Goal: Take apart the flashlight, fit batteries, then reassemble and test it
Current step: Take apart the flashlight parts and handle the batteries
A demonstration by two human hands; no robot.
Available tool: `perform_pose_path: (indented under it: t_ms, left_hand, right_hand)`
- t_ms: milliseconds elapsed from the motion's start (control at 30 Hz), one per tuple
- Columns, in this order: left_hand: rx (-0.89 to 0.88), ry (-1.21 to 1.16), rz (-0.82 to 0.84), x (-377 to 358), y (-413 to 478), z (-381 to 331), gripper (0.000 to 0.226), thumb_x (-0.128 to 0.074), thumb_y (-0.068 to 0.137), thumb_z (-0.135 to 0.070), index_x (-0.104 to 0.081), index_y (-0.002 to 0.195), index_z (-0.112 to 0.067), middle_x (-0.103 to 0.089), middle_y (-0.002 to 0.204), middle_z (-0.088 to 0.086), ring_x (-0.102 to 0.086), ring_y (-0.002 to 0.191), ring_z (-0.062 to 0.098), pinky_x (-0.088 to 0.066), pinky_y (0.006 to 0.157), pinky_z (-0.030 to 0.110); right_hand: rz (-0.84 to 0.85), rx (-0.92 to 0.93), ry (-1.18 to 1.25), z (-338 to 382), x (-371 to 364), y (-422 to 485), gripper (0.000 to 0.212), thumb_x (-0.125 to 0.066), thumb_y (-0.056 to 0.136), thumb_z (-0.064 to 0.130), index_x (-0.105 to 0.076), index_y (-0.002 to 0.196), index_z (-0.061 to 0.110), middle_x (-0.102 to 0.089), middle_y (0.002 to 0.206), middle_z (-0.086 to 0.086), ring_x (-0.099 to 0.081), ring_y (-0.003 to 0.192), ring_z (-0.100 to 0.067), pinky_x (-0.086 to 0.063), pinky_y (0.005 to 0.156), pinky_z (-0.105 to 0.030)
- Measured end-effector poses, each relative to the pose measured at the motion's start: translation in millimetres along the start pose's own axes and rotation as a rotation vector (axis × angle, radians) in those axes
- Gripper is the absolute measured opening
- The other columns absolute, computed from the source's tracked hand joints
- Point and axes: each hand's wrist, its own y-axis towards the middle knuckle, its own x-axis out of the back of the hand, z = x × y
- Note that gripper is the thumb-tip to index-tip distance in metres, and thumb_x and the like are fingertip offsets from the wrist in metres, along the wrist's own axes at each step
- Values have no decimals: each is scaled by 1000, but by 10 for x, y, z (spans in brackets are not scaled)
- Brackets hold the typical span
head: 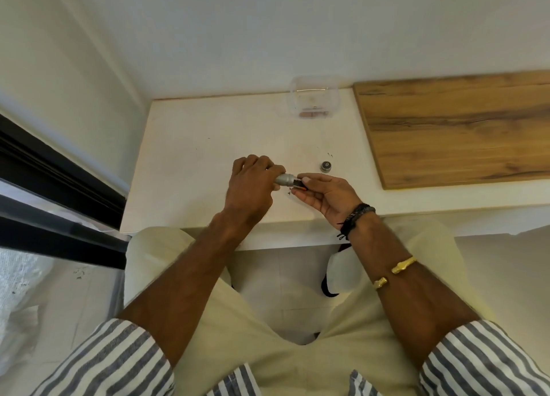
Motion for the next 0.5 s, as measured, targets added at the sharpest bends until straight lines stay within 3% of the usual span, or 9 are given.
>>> perform_pose_path:
  t_ms: [133, 300, 400, 500]
  left_hand:
    - [186, -145, -25, -89, -45, 58, 28, -67, 92, -17, -63, 119, -21, -70, 107, 1, -57, 101, 22, -41, 93, 36]
    - [386, -485, -133, -182, -16, 96, 27, -66, 92, -17, -59, 118, -21, -72, 110, -1, -63, 94, 12, -53, 80, 31]
    - [459, -634, -165, -247, -23, 127, 29, -66, 92, -12, -60, 118, -21, -71, 109, -6, -64, 88, -1, -51, 82, 20]
    - [519, -680, -163, -309, -16, 169, 29, -65, 91, -10, -61, 119, -19, -70, 109, -6, -64, 95, 6, -47, 84, 17]
  right_hand:
    - [-30, 49, 73, 46, 61, -11, 13, -64, 93, -4, -70, 104, -6, -75, 105, -23, -77, 86, -30, -64, 74, -30]
    - [-42, 79, 165, 51, 128, -12, 14, -66, 90, -4, -70, 104, -6, -75, 108, -23, -76, 90, -32, -64, 78, -33]
    - [-35, 82, 183, 38, 157, -6, 18, -67, 89, -5, -70, 107, -6, -74, 111, -24, -76, 94, -33, -64, 79, -33]
    - [-22, 89, 182, 21, 179, 5, 23, -65, 89, -7, -68, 113, -7, -73, 114, -25, -75, 99, -34, -63, 81, -33]
